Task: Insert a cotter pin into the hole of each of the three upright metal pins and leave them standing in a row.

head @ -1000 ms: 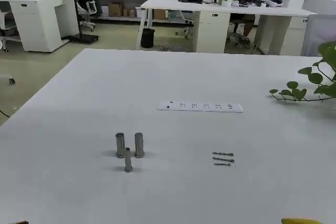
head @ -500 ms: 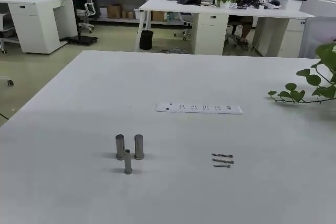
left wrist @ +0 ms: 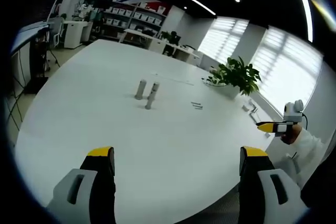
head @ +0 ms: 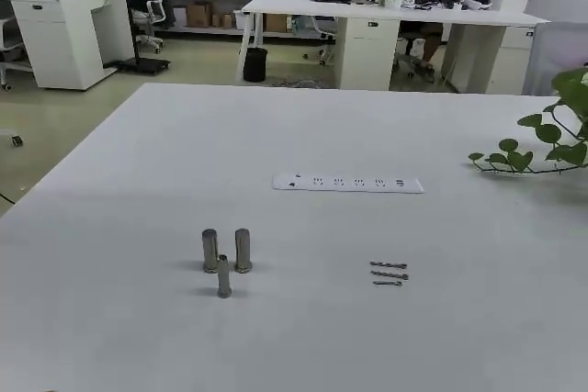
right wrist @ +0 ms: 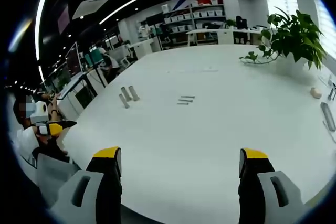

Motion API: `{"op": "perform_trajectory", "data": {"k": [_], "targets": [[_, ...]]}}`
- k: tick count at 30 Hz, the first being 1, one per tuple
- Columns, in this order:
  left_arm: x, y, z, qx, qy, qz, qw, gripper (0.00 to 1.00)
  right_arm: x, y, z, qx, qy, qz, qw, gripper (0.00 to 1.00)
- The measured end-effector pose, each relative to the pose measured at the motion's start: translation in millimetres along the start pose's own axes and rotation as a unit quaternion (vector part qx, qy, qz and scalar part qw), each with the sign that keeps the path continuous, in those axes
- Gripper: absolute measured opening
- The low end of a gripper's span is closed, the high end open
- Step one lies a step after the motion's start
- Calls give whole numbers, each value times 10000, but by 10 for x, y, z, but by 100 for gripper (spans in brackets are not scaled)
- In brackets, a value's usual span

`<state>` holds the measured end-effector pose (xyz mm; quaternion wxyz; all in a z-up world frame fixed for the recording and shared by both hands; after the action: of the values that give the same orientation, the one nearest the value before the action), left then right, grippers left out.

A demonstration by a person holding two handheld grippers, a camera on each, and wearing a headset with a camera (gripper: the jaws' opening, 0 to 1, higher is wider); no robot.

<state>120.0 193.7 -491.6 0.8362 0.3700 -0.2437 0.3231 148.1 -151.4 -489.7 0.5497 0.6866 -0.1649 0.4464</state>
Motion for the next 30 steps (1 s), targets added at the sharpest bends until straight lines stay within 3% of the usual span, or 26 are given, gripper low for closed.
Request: {"op": "perform_trajectory", "data": {"k": [18,30], "targets": [[9,28,13,0,-48,-1,10000,99,15,10,-12,28,19,-2,10000,90],[-3,111,-37,130,29,128,9998,99,19,-29,-59,160,102,-35,9998,90]]}}
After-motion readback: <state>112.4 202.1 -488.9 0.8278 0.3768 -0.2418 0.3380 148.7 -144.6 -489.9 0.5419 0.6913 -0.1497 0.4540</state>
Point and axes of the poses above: the centre of the closed fingertips' face, and the gripper's own axes: y roughly backward along the fingers, z roughly to its right, x roughly out of its top, the point moved 2 cm from there along y, roughly backward along the fingers, and after that the axes turned 14 degrees about y, right-handed, at the moved point
